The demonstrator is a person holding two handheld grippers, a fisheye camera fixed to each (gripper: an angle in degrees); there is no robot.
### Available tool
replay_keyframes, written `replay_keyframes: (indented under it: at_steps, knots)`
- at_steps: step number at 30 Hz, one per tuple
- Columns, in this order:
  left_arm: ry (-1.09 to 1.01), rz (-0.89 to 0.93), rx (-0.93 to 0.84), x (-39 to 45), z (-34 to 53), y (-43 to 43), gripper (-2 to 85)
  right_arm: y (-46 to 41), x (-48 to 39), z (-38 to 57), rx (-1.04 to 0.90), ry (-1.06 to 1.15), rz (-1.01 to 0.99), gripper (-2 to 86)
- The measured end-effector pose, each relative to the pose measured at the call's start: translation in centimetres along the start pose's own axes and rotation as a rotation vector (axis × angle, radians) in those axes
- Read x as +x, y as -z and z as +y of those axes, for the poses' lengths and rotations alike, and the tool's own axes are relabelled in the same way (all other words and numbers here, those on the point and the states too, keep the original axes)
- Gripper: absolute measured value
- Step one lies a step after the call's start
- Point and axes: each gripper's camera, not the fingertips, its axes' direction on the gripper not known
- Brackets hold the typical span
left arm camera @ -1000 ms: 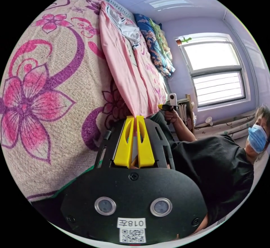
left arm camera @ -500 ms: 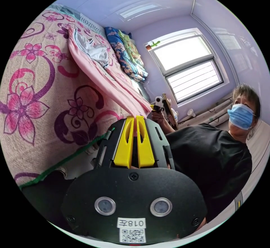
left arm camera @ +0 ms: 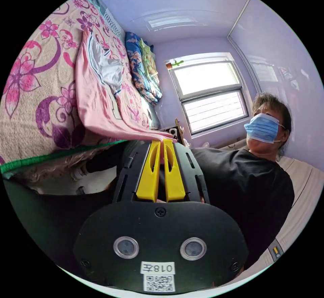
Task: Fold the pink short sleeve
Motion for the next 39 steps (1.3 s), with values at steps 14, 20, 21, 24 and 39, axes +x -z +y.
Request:
replay_keyframes:
  at_steps: [14,20,21,24,39]
  knots:
    - [0.22,-0.049,0.227,-16.7,-32.2,2.9,-1.0,-2.2,10.8,-34.1,0.307,-0.225,0.006,0.3]
    - [0.35,-0.057,0.27,-20.4,-34.7,3.2,-0.7,-3.4,13.4,-37.4,0.343,-0.346,0.003,1.1]
    - [0.332,-0.051,0.264,-20.1,-35.3,3.3,-0.3,-3.4,13.2,-37.7,0.341,-0.34,0.008,1.3]
    - [0.309,-0.077,0.276,-19.8,-37.1,3.7,4.5,-3.4,12.6,-39.6,0.349,-0.326,0.004,3.7]
    - [-0.066,-0.297,0.056,-8.6,-40.1,-2.4,5.6,-9.2,0.9,-43.3,0.01,0.154,0.394,7.4]
